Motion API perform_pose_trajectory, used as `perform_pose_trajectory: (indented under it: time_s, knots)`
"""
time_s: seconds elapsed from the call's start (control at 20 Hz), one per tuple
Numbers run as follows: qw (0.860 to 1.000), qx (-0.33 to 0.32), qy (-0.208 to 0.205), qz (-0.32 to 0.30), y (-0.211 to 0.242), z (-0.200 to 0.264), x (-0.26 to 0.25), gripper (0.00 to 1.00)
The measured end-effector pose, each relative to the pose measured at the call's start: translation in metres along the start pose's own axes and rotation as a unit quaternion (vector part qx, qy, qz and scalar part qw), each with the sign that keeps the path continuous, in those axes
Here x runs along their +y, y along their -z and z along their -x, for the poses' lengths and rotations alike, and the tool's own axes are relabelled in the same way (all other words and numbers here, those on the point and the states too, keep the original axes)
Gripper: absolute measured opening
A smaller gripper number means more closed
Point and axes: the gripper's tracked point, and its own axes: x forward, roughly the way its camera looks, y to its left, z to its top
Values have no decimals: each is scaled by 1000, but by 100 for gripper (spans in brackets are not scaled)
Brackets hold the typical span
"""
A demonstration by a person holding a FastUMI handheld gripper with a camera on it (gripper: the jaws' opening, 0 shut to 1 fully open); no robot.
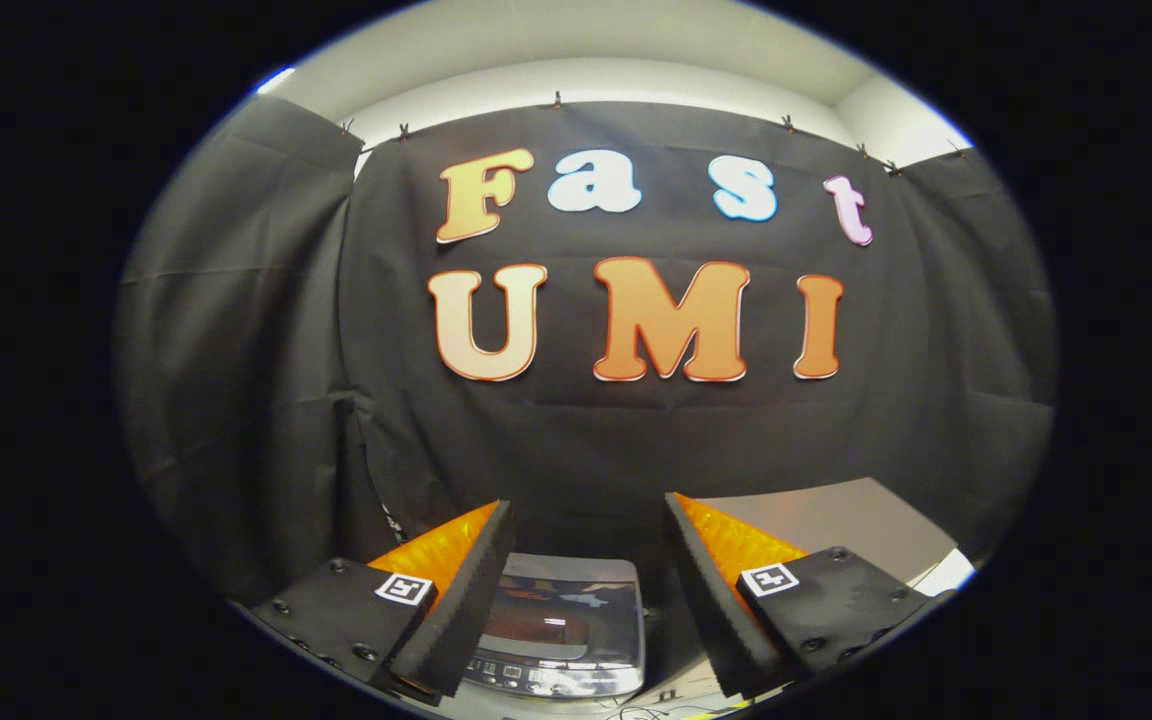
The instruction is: Put the clothes into the washing machine and then close the washing machine lid.
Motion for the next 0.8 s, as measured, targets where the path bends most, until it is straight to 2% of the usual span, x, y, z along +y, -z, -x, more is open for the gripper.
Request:
perform_pose_trajectory:
  time_s: [0.3, 0.8]
  knots:
    - [999, -39, 26, 2, -43, 46, -54, 97]
    - [998, -56, 33, -4, -65, 80, -120, 97]
